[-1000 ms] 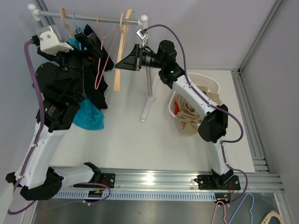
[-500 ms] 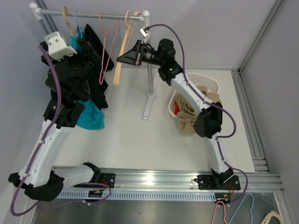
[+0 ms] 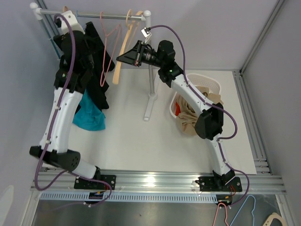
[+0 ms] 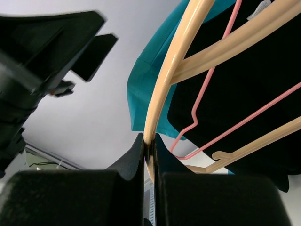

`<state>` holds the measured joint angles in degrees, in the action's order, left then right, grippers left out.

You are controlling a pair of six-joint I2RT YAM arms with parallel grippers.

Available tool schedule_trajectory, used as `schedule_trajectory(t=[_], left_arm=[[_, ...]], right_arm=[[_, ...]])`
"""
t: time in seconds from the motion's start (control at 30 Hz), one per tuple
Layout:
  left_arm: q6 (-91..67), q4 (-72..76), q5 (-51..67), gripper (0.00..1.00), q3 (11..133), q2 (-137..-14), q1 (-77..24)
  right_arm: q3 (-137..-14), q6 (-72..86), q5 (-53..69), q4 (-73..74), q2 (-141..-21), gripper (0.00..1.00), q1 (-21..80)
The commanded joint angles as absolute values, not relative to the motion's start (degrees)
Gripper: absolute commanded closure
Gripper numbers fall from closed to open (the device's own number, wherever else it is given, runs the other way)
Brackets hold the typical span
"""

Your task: Remove the t-shirt from the hanger

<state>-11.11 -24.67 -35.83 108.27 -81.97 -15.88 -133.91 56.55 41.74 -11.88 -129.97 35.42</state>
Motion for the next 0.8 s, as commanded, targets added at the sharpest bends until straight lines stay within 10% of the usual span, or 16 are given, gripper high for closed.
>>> schedule_trajectory(t=[0.0,0.6,0.77], left_arm=[[-14.1,-31.7,-30.9,0.01,120.2,-88.1,-12.9],[-17.1,-33.8,-26.4,0.00,126.1,-94.6,-7.8],[-16.3,-32.5,-25.0,0.00,126.5,-95.1,-7.6]], right_arm=[[-134.5,59.0,39.2,-12.8,-130.9,1.00,34.8],[-128.4,71.6,26.7,-14.6,-128.0,1.00,36.3],[-128.6,68.8,27.7,-14.8,-127.4,0.48,36.3]])
